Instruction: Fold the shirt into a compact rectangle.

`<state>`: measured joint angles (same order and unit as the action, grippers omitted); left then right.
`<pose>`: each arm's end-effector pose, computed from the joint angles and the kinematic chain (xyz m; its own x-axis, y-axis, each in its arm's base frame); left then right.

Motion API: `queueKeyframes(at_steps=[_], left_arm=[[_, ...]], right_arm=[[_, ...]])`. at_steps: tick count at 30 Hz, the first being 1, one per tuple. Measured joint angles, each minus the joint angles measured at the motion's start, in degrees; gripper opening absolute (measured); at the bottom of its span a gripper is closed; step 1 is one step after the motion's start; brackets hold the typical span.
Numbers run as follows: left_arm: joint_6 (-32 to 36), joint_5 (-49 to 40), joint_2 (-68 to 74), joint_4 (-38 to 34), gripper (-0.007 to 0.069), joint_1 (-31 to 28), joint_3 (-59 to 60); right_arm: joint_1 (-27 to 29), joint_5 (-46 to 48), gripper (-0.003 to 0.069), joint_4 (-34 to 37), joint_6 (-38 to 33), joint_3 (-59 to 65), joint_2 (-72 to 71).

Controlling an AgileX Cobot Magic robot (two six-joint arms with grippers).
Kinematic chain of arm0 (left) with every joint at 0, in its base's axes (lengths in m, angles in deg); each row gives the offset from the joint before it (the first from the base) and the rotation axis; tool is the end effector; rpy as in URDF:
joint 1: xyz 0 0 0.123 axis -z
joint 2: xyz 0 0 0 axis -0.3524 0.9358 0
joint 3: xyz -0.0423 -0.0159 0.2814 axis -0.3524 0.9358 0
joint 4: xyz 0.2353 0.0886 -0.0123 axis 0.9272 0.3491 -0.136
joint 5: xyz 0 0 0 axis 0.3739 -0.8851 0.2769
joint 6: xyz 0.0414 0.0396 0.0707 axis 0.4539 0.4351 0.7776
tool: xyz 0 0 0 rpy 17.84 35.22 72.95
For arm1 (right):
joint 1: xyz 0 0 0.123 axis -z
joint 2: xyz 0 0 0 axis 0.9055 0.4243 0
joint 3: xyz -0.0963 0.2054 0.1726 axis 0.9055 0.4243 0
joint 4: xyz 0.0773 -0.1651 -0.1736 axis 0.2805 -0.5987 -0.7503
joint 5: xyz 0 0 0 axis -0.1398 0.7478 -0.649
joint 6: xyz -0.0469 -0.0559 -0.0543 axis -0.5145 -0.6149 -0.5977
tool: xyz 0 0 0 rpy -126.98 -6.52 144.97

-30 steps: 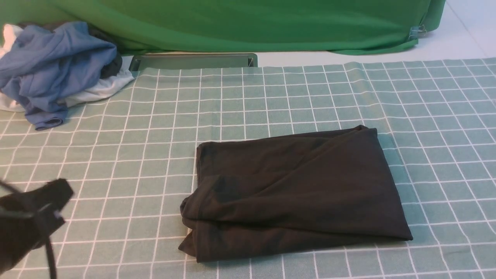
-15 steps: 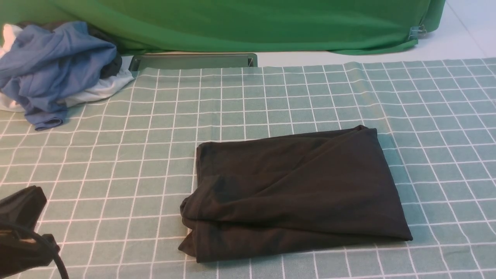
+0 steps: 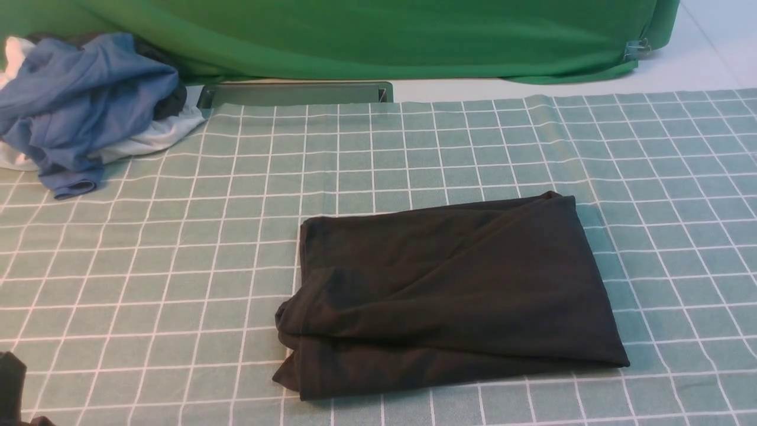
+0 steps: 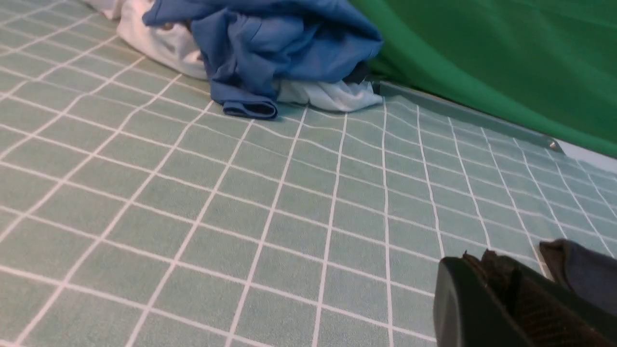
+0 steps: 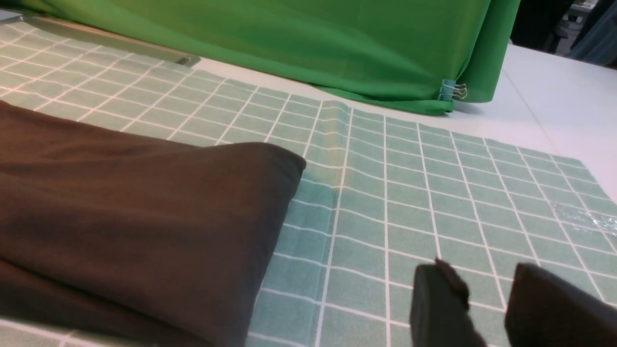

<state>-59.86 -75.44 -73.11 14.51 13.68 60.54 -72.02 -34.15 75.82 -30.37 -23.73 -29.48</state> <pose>0.0553 0.0061 0.1906 -0.1201 -0.2231 -0.9674 -0.1423 0.9682 -0.2056 0.0553 0.0056 0.1893 -0.1434 -0.1173 -0.9827 -0.1259 0.9870 -0.0994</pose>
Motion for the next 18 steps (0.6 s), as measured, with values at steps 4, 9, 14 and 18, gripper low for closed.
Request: queueKeyframes(at_steps=[4,9,14,18], left_arm=[[0.0,-0.3,0.0,0.0,0.0016,0.9,0.0],[0.0,-0.5,0.0,0.0,0.0016,1.3,0.0],[0.0,-0.5,0.0,0.1,0.0016,1.3,0.0],[0.0,-0.5,0.0,0.1,0.0016,1.3,0.0]], right_arm=[[0.0,0.0,0.0238,0.0,0.0,0.0,0.0],[0.0,0.0,0.0238,0.0,0.0,0.0,0.0],[0.0,0.0,0.0238,0.0,0.0,0.0,0.0],[0.0,0.0,0.0240,0.0,0.0,0.0,0.0]])
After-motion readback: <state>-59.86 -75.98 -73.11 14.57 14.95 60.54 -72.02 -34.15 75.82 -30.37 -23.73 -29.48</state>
